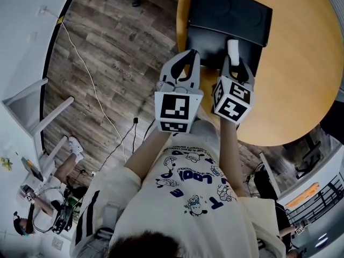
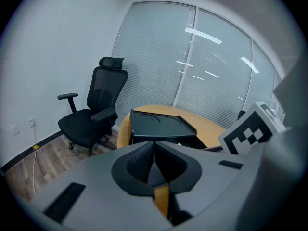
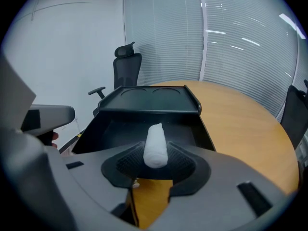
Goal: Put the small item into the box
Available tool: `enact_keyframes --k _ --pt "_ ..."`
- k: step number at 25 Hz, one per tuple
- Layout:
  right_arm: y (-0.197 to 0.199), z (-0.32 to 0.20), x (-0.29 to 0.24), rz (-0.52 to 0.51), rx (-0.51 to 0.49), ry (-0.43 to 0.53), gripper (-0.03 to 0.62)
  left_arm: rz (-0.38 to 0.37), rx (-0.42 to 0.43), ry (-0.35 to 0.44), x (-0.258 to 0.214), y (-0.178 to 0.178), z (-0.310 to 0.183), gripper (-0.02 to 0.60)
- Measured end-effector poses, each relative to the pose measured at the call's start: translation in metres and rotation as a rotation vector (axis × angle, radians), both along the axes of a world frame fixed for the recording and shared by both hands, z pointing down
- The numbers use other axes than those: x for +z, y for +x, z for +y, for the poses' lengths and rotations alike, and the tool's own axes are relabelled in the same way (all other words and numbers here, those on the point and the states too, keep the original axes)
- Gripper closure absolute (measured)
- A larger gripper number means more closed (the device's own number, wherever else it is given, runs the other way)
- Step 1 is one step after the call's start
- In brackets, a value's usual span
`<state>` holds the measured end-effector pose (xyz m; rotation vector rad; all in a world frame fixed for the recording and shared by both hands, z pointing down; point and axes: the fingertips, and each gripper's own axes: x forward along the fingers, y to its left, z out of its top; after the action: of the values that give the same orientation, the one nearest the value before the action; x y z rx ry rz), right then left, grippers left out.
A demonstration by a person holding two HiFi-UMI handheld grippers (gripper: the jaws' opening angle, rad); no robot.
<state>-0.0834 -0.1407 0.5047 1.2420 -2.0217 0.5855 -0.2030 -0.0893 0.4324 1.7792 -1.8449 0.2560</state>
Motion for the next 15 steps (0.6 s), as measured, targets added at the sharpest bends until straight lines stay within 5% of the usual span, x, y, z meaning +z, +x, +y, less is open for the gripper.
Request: enact_keyframes --k 15 --pt "-0.004 0.001 -0.017 -0.066 -0.014 0.019 0.410 0.003 -0.004 0.033 -0.015 0.002 -0.002 0.558"
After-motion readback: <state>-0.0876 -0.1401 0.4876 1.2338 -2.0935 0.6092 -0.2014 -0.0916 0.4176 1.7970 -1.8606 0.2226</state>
